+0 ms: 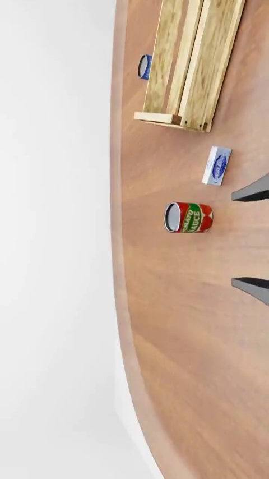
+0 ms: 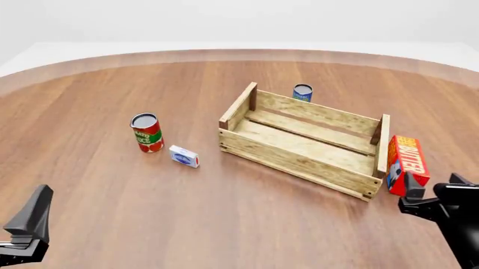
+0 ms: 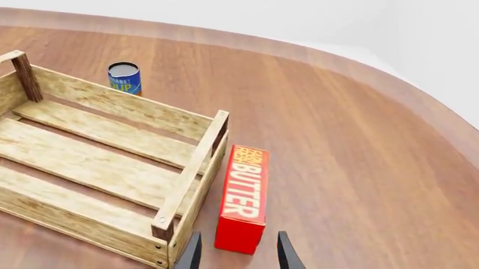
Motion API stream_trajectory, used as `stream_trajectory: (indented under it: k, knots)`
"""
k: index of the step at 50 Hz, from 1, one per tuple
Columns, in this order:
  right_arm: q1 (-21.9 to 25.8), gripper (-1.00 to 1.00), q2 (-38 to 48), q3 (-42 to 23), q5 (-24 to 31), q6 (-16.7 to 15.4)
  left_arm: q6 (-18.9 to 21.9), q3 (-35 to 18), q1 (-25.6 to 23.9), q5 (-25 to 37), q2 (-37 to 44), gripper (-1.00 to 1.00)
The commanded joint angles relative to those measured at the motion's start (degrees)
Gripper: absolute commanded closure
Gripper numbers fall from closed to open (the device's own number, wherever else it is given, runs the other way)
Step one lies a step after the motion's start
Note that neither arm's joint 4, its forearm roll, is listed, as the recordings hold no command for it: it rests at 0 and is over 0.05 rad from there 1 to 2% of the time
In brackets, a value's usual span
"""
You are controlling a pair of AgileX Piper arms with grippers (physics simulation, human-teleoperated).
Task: Pick up the butter and put it in the tray.
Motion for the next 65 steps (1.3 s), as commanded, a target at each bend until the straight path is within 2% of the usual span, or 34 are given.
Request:
stream_trajectory:
  k: [1,10,65]
  knots:
    - [0.2,-1.0,3.83,-0.01,-3.51,0.1,0.0,0.0,0.0,0.0,0.0,-1.0]
    - [0.2,-1.0,6.38,-0.35,-5.4,0.09,0.0,0.0,0.0,0.0,0.0,-1.0]
    - [-0.39,-1.0,15.17,-7.04,-5.41,-0.85,0.0,0.0,0.0,0.0,0.0,-1.0]
